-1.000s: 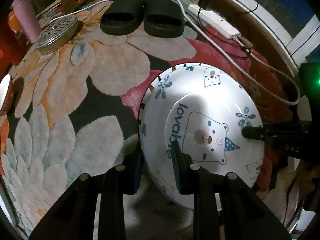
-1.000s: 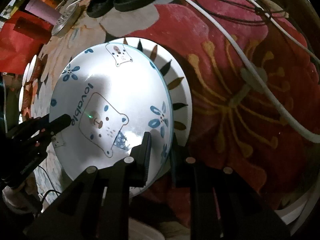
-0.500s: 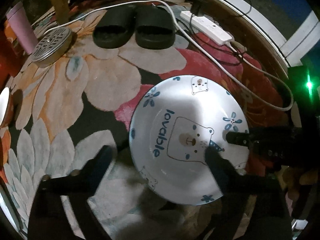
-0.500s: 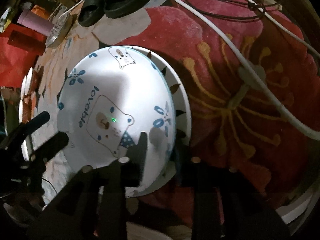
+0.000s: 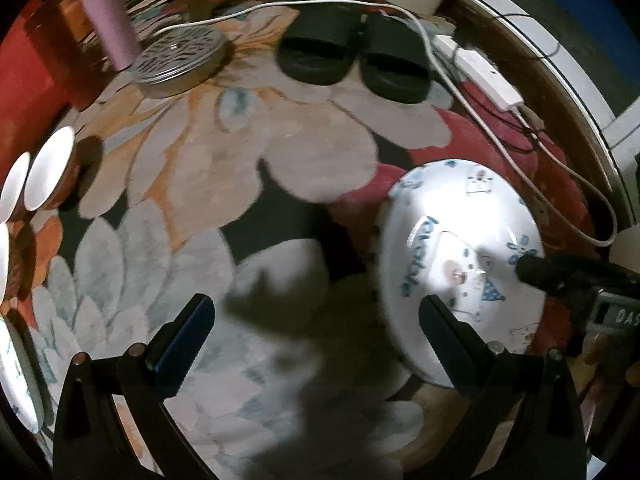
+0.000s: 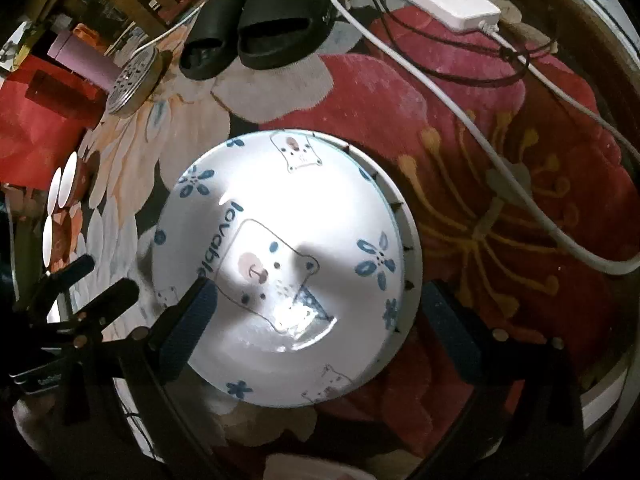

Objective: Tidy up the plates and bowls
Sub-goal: 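Withdraw both tools from the stacked plates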

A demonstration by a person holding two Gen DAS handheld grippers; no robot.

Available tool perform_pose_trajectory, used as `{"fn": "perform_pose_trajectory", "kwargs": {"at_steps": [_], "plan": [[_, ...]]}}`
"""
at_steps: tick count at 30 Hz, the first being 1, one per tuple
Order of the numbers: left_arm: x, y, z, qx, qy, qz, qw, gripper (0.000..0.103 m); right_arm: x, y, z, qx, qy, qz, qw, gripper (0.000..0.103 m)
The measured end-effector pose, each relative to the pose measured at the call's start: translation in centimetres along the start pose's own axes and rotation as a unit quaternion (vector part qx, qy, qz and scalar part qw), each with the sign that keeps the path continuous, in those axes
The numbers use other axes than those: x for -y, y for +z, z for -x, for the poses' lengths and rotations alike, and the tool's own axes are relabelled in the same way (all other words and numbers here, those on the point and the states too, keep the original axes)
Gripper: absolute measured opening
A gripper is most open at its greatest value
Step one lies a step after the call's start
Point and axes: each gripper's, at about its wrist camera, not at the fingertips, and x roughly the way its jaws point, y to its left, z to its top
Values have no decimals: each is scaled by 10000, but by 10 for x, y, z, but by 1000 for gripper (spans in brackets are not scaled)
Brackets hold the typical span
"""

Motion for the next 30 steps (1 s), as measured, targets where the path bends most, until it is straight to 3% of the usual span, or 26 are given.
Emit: {"fn": "perform_pose_trajectory", "kwargs": {"at_steps": [6,30], "plan": [[-24,-7,6,-18,118,150,9998,102,-21,4,2,170,13,179,9997,103],[-94,-33,20,-73,449,622,9970,102,-94,-7,-20,-23,322,618,9976,103]]}}
